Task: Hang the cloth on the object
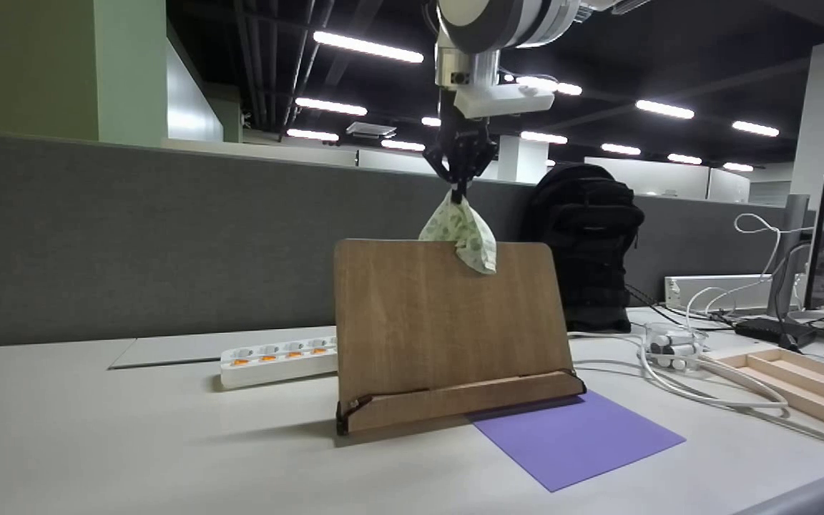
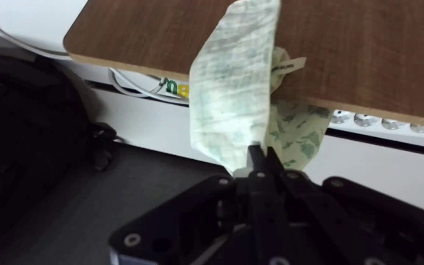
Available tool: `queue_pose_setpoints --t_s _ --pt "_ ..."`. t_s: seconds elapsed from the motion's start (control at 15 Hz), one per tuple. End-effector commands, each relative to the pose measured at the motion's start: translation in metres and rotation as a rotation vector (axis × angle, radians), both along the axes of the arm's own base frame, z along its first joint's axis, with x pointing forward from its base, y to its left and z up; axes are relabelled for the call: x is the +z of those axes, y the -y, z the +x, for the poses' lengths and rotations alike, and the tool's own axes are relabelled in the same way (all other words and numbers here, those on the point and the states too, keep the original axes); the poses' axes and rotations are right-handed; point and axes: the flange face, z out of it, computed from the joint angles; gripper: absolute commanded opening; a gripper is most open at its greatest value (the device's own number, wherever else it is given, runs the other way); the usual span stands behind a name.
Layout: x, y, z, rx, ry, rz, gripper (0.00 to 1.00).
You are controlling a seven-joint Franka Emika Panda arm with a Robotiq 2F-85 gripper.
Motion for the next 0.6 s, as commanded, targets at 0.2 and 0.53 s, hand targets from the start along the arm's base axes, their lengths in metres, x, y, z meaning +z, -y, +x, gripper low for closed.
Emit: queue_pose_setpoints --t_s 0.2,0.53 --pt "-0.007 -0.02 -0.016 0.025 -0.128 0.073 0.0" --pt "-0.012 -0.032 -0.043 0.032 -0.293 0.105 0.0"
